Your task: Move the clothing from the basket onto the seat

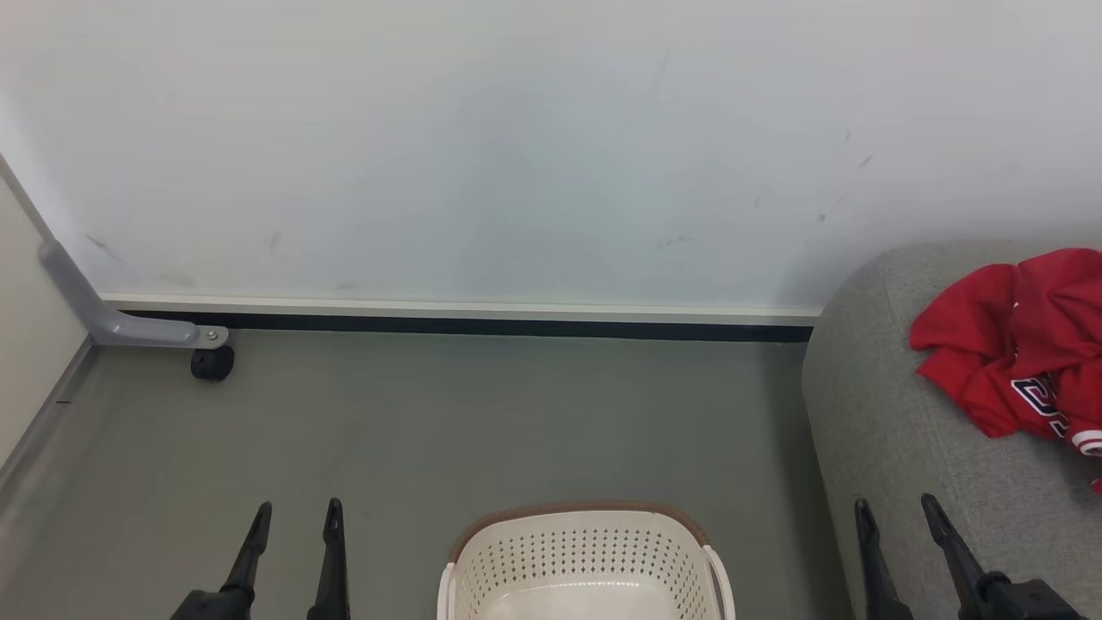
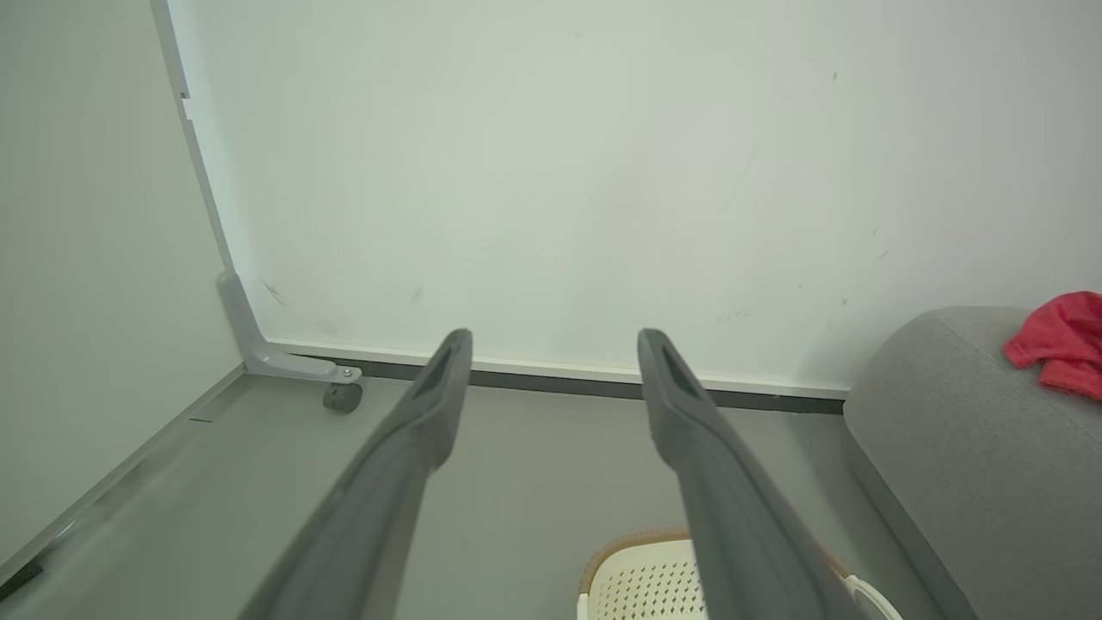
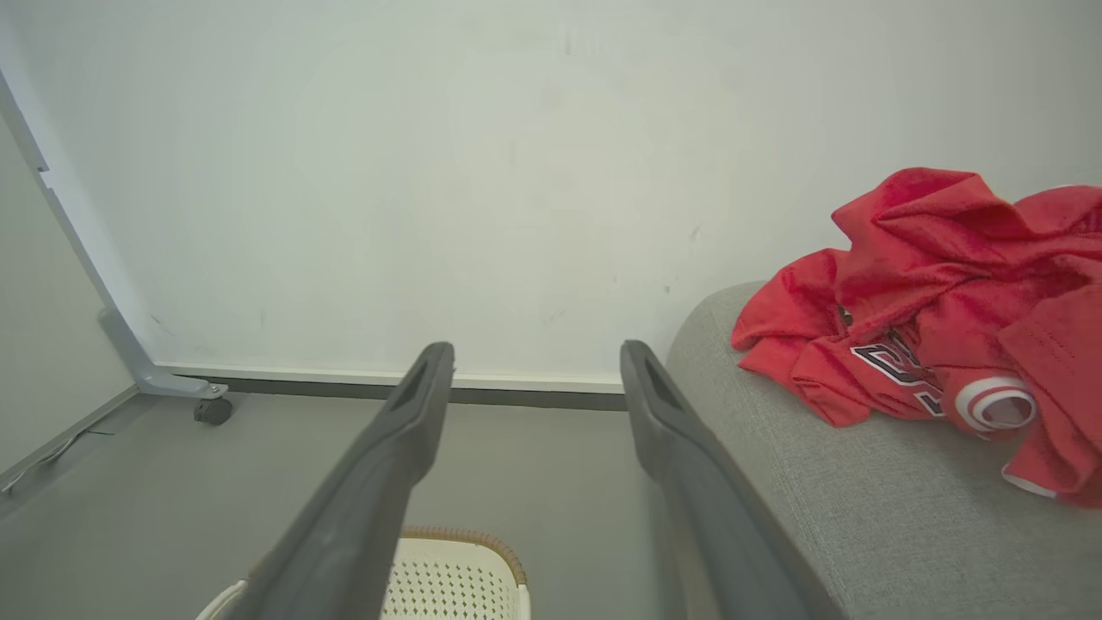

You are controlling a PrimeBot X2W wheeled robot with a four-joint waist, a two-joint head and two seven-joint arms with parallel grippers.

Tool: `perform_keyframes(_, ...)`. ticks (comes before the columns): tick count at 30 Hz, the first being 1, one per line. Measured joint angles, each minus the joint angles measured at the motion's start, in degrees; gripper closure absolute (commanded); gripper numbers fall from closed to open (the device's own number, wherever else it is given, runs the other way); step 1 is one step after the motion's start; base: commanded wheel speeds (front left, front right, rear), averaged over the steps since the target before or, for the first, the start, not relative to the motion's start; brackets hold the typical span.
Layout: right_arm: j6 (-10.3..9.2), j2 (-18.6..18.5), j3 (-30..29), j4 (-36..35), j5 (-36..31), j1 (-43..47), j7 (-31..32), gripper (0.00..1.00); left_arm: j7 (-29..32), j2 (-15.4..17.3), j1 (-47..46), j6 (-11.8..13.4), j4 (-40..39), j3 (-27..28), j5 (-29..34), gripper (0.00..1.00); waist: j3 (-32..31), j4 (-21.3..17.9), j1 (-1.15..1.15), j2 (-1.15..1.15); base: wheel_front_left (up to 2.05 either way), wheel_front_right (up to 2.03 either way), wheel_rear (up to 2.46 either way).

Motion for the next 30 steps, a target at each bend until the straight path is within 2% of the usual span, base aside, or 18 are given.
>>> perform_keyframes(21, -0.24, 0.4, -4.1, -4.0, -1.0, 2.3, 0.0, 0.0, 0.0, -0.1, 0.0, 0.0, -0.5, 0.5, 0.6, 0.0, 0.4, -0.2, 0.0, 0.0, 0.0, 0.0, 0.0)
perform_keyframes(22, -0.29, 0.4, -4.2, -4.1, -1.0, 2.3, 0.0, 1.0, 0.0, -0.1, 0.0, 0.0, -0.5, 0.5, 0.6, 1.0, 0.5, -0.2, 0.0, 0.0, 0.0, 0.0, 0.0)
perform_keyframes(30, 0.13, 2.1, -4.1, -0.7, 0.4, 3.4, 0.7, 1.0, 0.7, -1.2, 1.7, -0.6, 2.7, 0.6, -0.5, 1.0, 0.5, -0.3, 0.0, 0.0, 0.0, 0.0, 0.0)
